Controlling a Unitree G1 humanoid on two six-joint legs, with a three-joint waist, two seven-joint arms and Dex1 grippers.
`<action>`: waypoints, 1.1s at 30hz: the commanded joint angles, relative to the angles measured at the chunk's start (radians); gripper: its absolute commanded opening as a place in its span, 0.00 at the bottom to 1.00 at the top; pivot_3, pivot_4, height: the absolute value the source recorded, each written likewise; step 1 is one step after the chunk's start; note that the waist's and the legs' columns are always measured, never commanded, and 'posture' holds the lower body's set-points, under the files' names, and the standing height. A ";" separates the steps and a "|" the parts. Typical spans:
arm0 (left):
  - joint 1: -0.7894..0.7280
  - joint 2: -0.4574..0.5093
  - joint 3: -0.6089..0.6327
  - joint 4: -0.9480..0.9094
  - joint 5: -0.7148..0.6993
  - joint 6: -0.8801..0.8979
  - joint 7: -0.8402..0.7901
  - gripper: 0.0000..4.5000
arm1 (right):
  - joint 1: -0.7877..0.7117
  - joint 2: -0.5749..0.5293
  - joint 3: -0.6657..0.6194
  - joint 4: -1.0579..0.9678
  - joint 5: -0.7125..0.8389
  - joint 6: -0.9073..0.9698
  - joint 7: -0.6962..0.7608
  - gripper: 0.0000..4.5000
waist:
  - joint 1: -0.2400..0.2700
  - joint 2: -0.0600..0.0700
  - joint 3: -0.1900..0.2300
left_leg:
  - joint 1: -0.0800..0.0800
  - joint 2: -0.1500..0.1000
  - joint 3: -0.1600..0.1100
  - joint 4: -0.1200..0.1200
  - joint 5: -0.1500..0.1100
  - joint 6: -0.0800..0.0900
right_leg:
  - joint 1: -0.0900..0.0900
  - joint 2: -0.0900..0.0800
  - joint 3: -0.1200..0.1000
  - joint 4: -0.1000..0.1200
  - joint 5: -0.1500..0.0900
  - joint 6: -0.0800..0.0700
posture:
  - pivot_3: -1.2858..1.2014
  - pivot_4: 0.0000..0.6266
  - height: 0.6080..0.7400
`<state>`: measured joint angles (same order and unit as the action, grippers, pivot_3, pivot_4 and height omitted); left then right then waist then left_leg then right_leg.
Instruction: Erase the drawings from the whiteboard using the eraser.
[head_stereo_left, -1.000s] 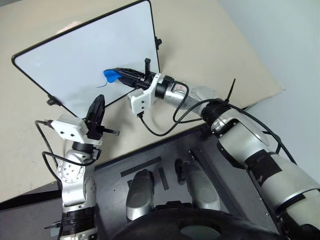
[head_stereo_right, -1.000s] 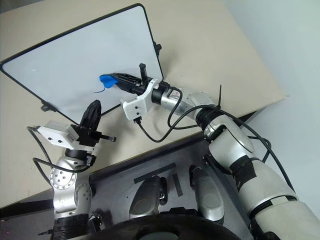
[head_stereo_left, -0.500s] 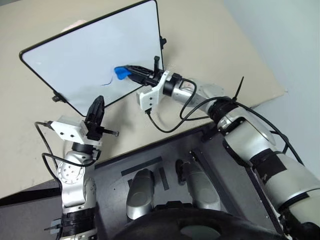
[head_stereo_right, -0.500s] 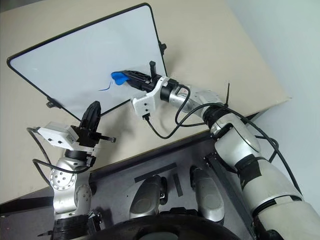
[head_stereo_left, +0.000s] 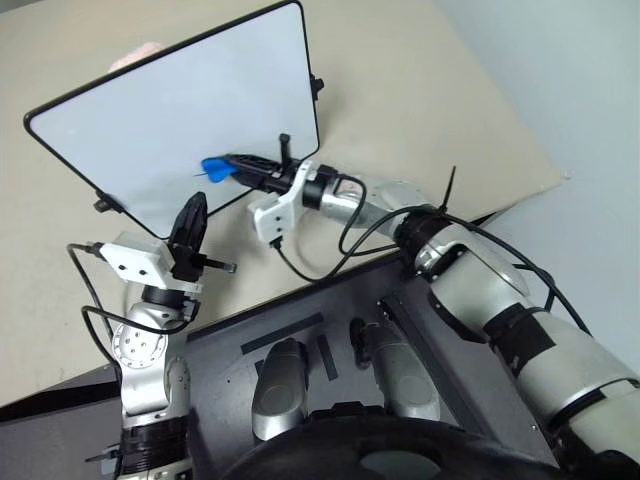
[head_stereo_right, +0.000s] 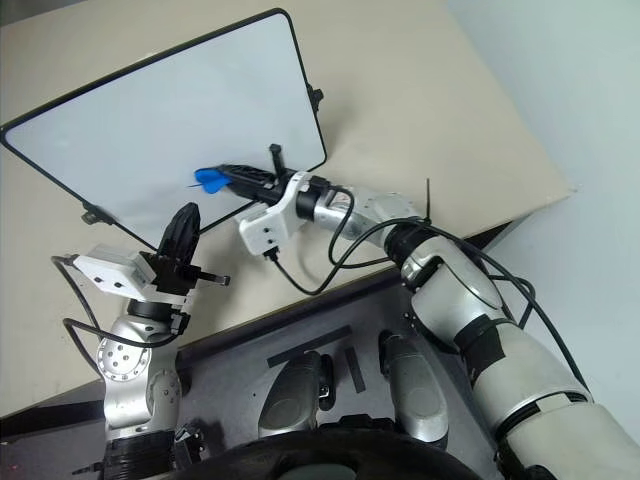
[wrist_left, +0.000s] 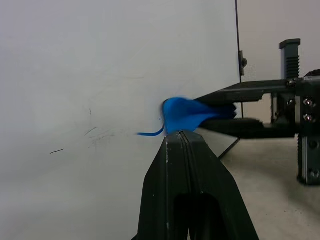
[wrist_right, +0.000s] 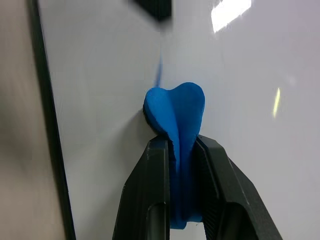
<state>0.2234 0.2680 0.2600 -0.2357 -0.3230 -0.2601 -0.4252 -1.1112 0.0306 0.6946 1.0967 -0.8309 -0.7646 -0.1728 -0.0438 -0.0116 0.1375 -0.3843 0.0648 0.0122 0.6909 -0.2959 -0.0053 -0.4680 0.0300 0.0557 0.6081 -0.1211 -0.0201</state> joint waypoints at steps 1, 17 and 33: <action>0.015 0.015 0.039 -0.011 -0.014 -0.020 0.000 0.00 | -0.044 0.023 0.015 -0.015 -0.011 -0.003 -0.011 0.12 | 0.003 0.000 0.000 | 0.000 0.000 0.000 0.000 0.000 0.000 | 0.000 0.000 0.000 0.000 0.000 0.000 | 0.52 0.24 1.00; 0.029 0.008 0.050 -0.014 -0.014 -0.021 -0.005 0.00 | -0.004 -0.106 -0.019 0.021 0.012 0.056 -0.033 0.12 | 0.020 0.000 0.000 | 0.000 0.000 0.000 0.004 -0.003 0.001 | 0.002 0.000 0.000 0.001 -0.001 0.000 | 0.52 0.24 1.00; 0.015 -0.003 0.031 -0.020 -0.011 -0.018 -0.008 0.00 | 0.151 -0.247 -0.121 -0.167 0.286 0.015 0.329 0.12 | 0.024 0.000 0.000 | 0.000 0.000 0.000 0.008 -0.003 0.002 | 0.003 0.000 0.000 -0.003 0.003 0.002 | 0.52 0.24 1.00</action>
<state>0.2387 0.2631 0.2901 -0.2335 -0.3267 -0.2622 -0.4342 -0.9764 -0.1926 0.6292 0.9910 -0.6504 -0.7404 0.0451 -0.0195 -0.0120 0.1373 -0.3844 0.0645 0.0122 0.6984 -0.3000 -0.0026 -0.4646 0.0300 0.0559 0.6042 -0.1189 -0.0165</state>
